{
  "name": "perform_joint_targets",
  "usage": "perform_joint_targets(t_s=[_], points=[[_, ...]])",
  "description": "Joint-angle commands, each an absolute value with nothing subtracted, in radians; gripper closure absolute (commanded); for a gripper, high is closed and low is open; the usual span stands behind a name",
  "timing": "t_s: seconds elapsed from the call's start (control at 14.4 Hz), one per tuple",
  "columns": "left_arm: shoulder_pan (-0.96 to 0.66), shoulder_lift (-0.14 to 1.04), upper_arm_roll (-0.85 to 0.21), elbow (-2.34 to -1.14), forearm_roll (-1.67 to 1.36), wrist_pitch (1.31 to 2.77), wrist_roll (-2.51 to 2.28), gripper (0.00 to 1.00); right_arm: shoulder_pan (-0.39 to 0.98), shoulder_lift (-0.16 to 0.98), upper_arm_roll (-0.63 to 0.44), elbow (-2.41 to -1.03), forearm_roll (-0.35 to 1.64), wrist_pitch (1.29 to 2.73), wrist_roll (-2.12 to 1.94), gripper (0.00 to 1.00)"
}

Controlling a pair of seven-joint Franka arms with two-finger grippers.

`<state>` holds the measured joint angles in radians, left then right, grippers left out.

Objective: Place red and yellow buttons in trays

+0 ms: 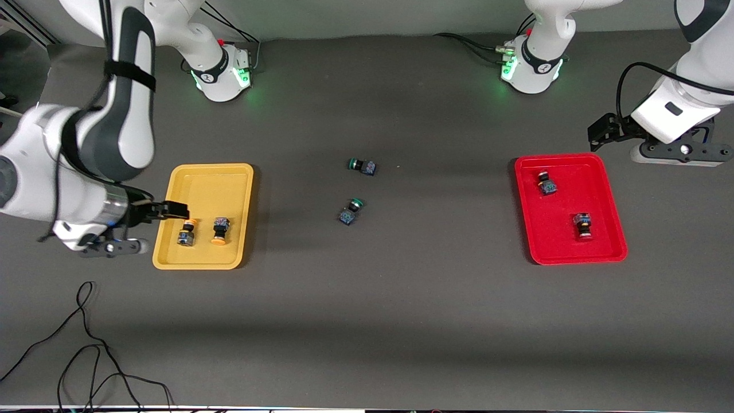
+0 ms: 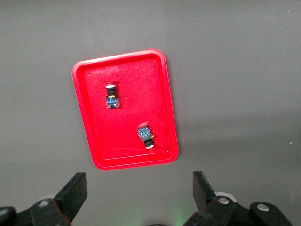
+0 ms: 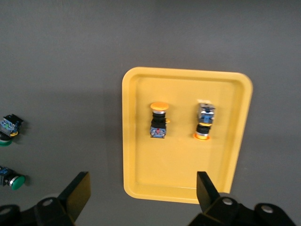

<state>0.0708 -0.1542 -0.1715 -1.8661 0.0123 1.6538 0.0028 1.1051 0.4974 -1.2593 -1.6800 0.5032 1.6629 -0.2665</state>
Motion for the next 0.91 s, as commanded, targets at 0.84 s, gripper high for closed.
perform_joint_targets(t_s=[0.84], points=[[0.063, -0.155, -0.170, -1.847, 0.012, 1.620, 0.021, 0.00, 0.406, 0.068, -0.470, -1.658, 0.080, 1.704, 0.109, 0.00]])
